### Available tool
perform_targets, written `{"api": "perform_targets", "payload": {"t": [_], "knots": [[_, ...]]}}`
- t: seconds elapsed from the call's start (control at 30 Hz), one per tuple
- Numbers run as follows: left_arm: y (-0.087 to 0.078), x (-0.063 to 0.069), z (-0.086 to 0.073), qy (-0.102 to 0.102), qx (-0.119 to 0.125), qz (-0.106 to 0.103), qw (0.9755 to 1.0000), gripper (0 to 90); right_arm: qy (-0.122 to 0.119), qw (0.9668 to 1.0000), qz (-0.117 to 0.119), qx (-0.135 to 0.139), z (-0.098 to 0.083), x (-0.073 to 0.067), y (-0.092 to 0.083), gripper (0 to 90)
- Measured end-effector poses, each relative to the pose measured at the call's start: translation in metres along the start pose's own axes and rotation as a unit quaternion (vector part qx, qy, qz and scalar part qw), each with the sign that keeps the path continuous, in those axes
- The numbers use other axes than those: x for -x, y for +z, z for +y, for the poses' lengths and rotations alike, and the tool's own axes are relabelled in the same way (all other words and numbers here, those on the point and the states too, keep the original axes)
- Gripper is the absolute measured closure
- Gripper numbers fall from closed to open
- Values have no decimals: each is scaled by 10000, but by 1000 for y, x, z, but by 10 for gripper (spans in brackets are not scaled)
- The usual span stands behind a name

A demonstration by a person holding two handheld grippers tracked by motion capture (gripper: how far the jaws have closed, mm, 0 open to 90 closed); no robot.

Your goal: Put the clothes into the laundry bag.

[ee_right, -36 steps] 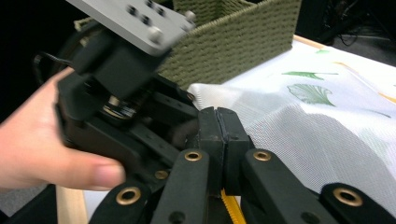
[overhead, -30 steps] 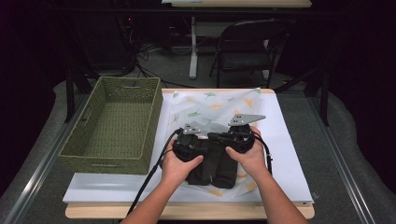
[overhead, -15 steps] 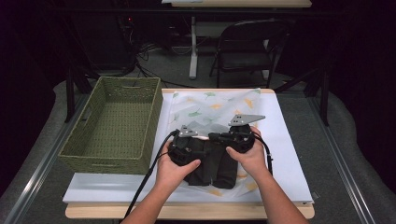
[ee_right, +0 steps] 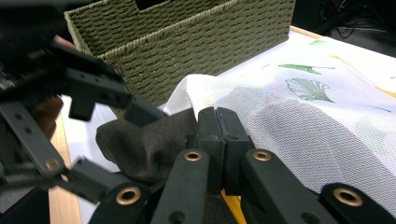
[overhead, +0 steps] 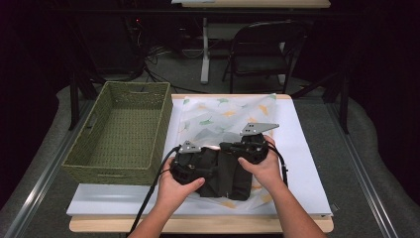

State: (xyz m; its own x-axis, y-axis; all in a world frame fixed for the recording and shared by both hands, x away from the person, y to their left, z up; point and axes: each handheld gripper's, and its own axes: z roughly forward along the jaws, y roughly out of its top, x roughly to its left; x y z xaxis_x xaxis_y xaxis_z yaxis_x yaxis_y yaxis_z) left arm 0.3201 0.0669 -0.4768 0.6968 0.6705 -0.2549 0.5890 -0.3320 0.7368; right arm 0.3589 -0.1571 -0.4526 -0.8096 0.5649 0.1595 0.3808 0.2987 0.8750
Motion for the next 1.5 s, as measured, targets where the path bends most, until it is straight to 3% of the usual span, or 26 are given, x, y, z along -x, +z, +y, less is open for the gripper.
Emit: {"api": "perform_targets", "payload": {"t": [0.23,0.53,0.7,0.8,0.97,1.13,1.5], "knots": [[1,10,3,5,19,-199,9998,326,22,10000,12,7,-1,0,0,897],[26,17,-6,146,-254,-40,9996,275,4,10000,28,-25,-2,-1,2,897],[33,14,-11,212,-233,102,9995,293,-6,10000,33,-38,-3,-1,2,897],[35,12,-13,265,-223,271,9990,363,24,10000,31,-45,-4,-1,2,897],[36,8,-17,340,-218,355,9986,546,-15,10000,26,-69,-5,-2,3,897],[36,7,-18,423,-158,263,9986,722,-33,10000,21,-74,-4,-4,2,897],[30,2,-8,397,4,144,9991,800,-59,10000,49,-60,-3,-7,1,897]]}}
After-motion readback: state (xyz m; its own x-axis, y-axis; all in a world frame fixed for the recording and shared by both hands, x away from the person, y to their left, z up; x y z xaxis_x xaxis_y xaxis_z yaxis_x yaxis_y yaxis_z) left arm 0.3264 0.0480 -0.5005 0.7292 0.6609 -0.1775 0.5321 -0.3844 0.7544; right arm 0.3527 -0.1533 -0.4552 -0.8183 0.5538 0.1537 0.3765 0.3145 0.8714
